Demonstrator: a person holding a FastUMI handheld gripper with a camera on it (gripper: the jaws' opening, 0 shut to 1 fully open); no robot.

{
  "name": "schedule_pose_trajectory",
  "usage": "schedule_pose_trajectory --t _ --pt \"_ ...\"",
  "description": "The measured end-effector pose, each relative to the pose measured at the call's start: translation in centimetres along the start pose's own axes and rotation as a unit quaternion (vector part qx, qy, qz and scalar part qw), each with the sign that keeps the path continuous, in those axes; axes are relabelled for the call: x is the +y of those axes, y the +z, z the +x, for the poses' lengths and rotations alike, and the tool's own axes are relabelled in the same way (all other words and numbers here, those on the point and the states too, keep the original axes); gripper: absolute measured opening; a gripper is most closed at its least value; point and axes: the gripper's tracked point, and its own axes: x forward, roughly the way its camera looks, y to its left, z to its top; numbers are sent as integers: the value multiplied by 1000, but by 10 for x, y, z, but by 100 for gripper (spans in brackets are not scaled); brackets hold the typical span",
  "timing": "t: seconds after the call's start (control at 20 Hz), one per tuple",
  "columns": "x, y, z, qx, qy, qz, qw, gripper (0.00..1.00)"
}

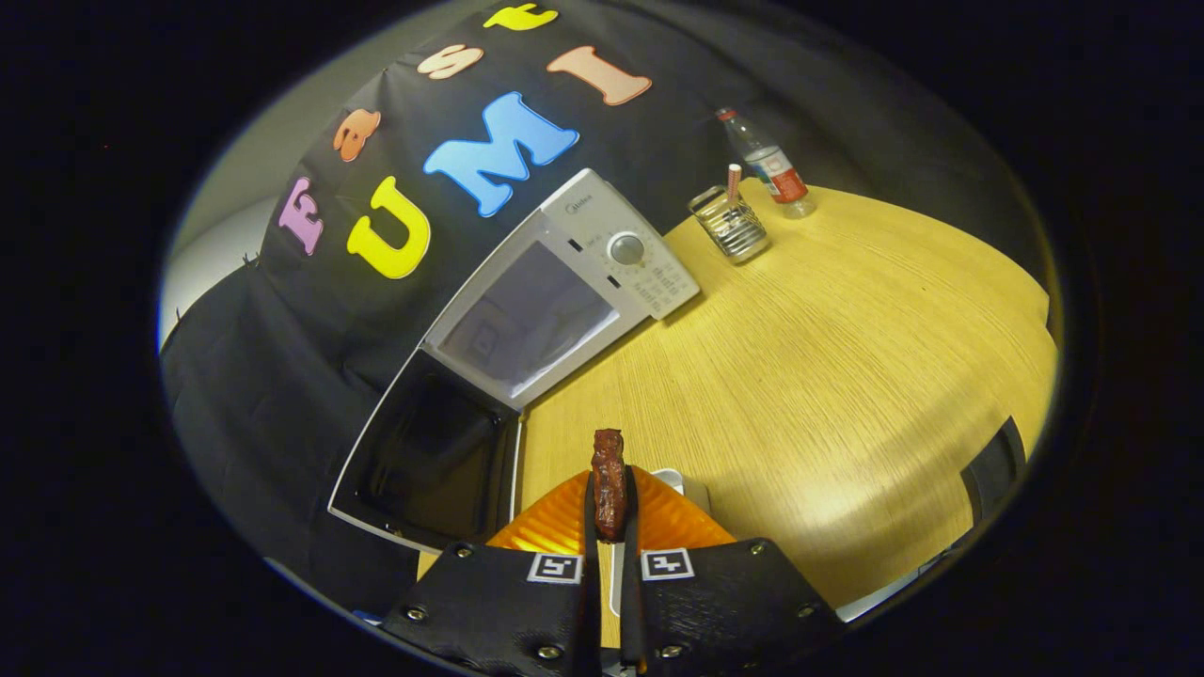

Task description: Open the microwave, put the food inside, and close the microwave door.

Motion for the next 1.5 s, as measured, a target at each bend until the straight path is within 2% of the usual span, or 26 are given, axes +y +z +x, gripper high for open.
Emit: schedule_pose_trajectory --t 0.4,0.85,1.1,1.35,1.5 --pt "65 44 44 -34 52 -28 998 8" --pt "106 69 112 -56 92 -23 994 8" --pt "116 71 150 -68 88 -36 993 8" --pt "134 76 188 -81 107 -13 991 8" --pt "131 82 216 -81 98 8 992 8"
